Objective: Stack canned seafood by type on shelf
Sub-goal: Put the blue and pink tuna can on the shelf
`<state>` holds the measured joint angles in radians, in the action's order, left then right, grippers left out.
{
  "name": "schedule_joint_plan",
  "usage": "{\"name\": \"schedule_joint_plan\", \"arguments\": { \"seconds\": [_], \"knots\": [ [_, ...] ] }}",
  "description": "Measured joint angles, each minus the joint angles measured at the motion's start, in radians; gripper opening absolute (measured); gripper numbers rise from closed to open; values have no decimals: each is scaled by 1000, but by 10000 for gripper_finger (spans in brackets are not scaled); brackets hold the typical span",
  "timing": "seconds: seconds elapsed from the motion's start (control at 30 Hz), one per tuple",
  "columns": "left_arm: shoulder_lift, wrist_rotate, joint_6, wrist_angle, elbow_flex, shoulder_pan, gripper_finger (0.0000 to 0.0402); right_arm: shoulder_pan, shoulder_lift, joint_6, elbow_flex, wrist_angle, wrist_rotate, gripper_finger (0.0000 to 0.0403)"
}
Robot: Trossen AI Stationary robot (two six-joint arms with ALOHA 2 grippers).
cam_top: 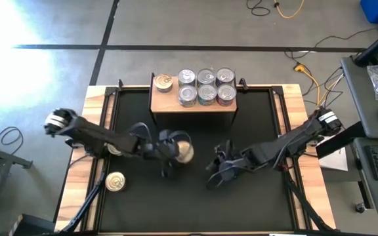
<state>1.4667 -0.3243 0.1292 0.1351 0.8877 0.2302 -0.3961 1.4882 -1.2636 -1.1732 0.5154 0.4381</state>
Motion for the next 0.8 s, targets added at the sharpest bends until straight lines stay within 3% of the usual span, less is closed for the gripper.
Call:
{"name": "schedule_joint_plan", "arguments": {
  "seconds": [0.2, 0.33, 0.47, 0.6, 0.8],
  "knots": [
    [-143, 2, -51, 240, 9, -169, 342, 87, -28, 258, 1, -334, 130, 13],
    [-187, 1, -93, 336, 66, -290, 347, 200, 8, 560, -37, -586, 31, 13],
    [-189, 2, -147, 426, 143, -372, 345, 298, 74, 803, -172, -469, -74, 13],
    [-181, 2, -183, 477, 195, -457, 345, 374, 143, 1042, -349, -304, -79, 13],
    [-177, 11, -166, 501, 197, -607, 345, 444, 211, 1341, -568, -214, -79, 13]
  ]
}}
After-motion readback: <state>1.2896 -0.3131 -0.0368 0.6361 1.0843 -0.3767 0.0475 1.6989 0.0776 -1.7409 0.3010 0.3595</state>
